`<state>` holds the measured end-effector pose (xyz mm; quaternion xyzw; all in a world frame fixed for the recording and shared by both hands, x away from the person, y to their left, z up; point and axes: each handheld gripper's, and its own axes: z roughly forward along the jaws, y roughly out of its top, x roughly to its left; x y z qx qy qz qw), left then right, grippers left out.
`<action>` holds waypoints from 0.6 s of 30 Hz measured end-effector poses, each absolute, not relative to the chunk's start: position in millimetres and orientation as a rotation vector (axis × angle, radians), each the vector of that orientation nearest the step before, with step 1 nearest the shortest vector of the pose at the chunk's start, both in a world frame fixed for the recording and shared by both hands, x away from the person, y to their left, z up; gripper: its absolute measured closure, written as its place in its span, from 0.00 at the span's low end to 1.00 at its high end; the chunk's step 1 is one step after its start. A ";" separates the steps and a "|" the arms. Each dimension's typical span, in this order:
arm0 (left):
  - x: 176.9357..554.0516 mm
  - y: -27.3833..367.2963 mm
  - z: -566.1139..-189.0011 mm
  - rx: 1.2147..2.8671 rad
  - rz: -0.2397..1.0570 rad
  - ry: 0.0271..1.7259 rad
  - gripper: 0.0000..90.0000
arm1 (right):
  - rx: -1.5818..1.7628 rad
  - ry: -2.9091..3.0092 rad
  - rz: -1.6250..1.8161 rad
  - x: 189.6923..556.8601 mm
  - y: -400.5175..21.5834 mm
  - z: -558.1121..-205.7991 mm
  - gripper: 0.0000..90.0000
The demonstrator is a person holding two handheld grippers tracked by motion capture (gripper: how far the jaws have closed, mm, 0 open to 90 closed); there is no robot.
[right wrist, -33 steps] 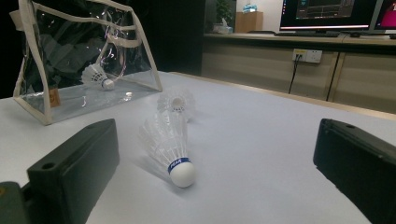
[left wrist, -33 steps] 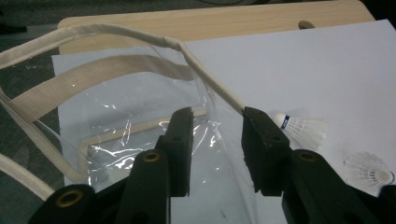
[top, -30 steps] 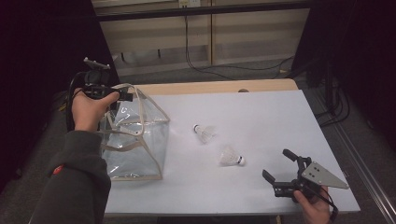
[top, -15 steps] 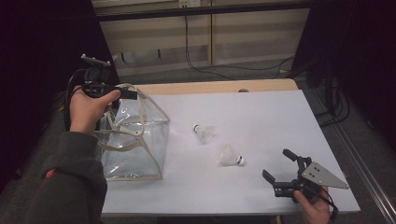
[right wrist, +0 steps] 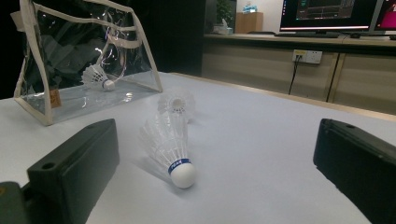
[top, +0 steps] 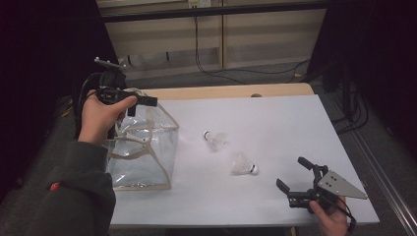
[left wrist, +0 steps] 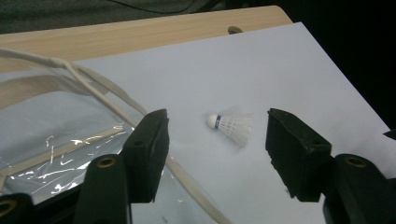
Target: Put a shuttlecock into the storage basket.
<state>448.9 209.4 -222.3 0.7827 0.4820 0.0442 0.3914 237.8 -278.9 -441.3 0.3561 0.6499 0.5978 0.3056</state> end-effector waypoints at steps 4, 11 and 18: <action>446.2 202.5 -223.1 1.998 0.095 1.200 0.39 | 0.943 1.720 1.582 237.8 -279.0 -441.3 0.00; 442.5 188.3 -223.5 2.028 0.075 1.156 0.34 | 0.943 1.721 1.583 237.8 -278.6 -441.3 0.00; 439.9 178.4 -223.3 2.033 0.070 1.127 0.31 | 0.943 1.721 1.583 237.9 -278.6 -441.4 0.00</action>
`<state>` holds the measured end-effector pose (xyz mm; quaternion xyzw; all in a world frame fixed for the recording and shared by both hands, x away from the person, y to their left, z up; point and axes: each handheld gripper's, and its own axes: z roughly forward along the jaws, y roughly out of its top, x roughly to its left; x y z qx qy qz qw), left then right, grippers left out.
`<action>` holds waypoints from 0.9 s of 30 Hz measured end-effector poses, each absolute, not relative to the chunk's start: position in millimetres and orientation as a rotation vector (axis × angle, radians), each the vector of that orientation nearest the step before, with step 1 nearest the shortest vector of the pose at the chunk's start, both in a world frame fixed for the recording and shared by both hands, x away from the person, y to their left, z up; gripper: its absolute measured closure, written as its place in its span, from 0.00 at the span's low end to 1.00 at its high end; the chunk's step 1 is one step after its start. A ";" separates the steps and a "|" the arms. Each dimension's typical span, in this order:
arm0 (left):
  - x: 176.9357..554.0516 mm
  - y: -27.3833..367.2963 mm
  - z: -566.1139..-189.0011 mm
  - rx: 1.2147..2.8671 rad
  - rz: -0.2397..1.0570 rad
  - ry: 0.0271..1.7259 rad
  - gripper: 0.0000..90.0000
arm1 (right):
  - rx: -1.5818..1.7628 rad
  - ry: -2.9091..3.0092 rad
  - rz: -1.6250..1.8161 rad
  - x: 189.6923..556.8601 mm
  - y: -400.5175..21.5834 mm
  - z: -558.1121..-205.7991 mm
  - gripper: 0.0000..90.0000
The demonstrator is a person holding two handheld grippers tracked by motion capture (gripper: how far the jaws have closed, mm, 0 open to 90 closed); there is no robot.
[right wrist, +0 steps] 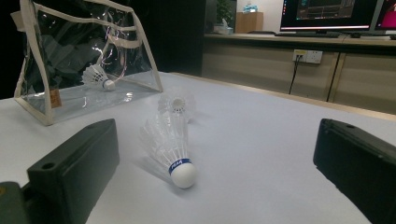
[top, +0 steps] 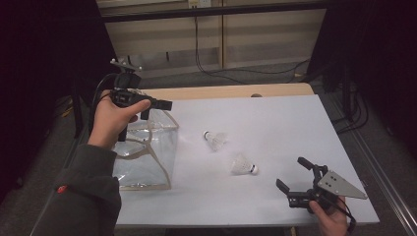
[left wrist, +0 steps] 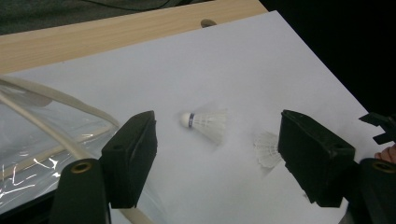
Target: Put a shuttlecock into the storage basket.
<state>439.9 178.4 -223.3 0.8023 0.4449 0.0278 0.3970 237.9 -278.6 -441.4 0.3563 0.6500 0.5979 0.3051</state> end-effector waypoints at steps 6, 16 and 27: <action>437.7 171.2 -225.0 2.054 0.057 1.102 0.28 | 0.941 1.721 1.583 237.9 -278.6 -441.2 0.00; 433.6 156.4 -230.8 2.080 0.036 1.057 0.22 | 0.943 1.722 1.584 238.0 -278.5 -441.4 0.00; 426.7 139.7 -239.4 2.097 0.018 1.008 0.18 | 0.940 1.723 1.586 238.2 -278.4 -441.5 0.00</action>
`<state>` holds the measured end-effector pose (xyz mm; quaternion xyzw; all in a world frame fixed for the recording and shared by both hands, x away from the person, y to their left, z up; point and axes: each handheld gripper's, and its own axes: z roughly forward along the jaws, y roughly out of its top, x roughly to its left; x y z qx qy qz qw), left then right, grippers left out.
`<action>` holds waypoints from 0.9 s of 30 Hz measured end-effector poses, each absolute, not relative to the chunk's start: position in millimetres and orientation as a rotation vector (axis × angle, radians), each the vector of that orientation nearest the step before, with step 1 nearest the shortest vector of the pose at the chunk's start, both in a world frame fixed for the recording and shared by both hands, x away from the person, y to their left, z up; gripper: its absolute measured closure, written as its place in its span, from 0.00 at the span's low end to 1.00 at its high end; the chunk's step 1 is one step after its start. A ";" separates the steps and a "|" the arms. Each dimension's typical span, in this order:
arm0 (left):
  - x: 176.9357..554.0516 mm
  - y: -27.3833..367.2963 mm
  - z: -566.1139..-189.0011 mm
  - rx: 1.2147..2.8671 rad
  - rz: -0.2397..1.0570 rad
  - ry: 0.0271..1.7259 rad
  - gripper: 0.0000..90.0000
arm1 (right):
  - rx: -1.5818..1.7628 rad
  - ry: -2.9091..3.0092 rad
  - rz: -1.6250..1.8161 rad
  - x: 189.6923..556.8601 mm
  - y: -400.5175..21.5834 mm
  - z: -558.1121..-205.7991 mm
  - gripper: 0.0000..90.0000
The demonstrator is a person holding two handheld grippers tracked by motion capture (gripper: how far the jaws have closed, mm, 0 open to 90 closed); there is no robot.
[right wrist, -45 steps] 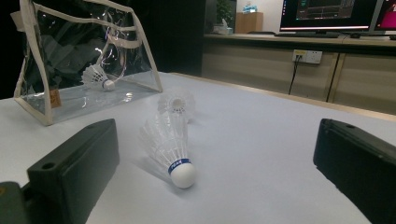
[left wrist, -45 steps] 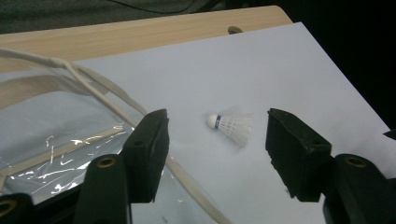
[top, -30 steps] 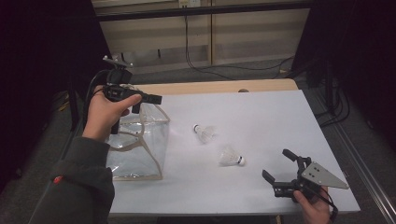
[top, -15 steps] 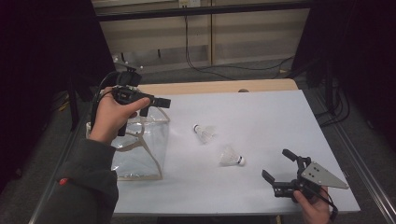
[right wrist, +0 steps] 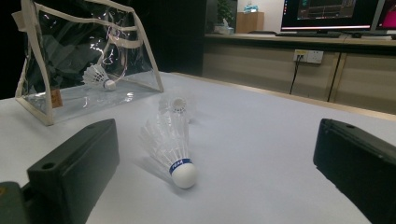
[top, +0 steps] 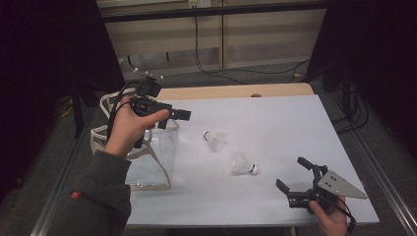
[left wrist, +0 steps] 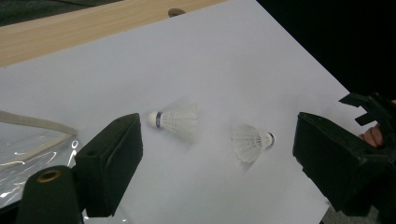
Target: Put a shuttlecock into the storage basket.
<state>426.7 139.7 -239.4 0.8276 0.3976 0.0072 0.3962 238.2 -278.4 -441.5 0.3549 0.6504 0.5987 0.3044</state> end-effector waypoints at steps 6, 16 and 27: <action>424.3 133.0 -244.4 2.107 0.010 0.990 0.17 | 0.940 1.724 1.585 238.2 -278.5 -441.5 0.00; 421.2 122.9 -254.0 2.110 -0.005 0.975 0.15 | 0.940 1.726 1.586 238.1 -278.3 -441.4 0.00; 417.8 109.8 -268.2 2.117 -0.030 0.951 0.14 | 0.941 1.722 1.586 238.2 -278.5 -441.4 0.00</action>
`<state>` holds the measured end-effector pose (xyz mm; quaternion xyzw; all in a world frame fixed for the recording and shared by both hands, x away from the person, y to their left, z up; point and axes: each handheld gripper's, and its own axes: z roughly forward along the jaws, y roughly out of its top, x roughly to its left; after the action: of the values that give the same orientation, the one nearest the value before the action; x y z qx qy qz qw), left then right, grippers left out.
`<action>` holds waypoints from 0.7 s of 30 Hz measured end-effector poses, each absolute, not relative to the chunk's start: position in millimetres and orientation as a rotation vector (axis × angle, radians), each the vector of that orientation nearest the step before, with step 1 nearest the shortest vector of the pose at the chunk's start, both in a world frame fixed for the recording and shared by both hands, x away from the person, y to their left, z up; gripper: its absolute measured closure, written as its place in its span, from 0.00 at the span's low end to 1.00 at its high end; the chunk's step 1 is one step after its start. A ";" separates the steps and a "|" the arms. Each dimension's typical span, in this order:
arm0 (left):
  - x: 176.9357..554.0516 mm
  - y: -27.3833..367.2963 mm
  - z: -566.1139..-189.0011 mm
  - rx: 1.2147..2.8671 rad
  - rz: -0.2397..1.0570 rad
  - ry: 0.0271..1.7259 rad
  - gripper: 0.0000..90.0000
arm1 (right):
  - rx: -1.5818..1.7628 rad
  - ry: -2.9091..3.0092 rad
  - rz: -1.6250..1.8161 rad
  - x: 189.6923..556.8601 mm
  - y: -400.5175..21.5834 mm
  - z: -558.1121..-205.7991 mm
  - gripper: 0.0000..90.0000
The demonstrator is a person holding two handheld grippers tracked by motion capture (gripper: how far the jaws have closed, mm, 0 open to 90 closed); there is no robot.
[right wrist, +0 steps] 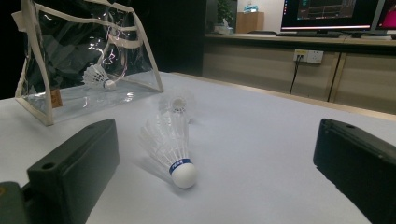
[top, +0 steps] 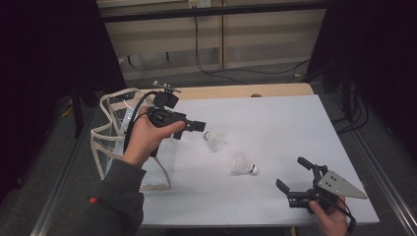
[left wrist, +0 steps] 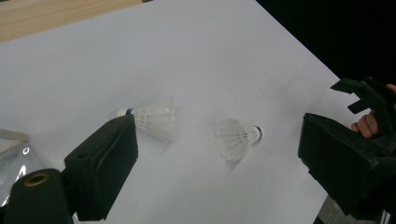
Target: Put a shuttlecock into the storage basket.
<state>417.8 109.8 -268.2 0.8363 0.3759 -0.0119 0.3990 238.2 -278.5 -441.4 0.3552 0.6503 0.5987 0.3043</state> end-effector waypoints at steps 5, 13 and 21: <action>416.3 104.0 -274.5 2.125 -0.044 0.939 0.13 | 0.944 1.720 1.584 238.3 -278.7 -441.4 0.00; 414.4 100.9 -280.2 2.138 -0.040 0.935 0.13 | 0.942 1.723 1.585 238.1 -278.5 -441.3 0.00; 412.7 98.9 -286.7 2.139 -0.050 0.931 0.13 | 0.939 1.725 1.585 238.3 -278.5 -441.4 0.00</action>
<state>412.7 98.9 -286.7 0.8428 0.3670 -0.0195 0.3932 238.3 -278.5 -441.4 0.3546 0.6512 0.5982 0.3038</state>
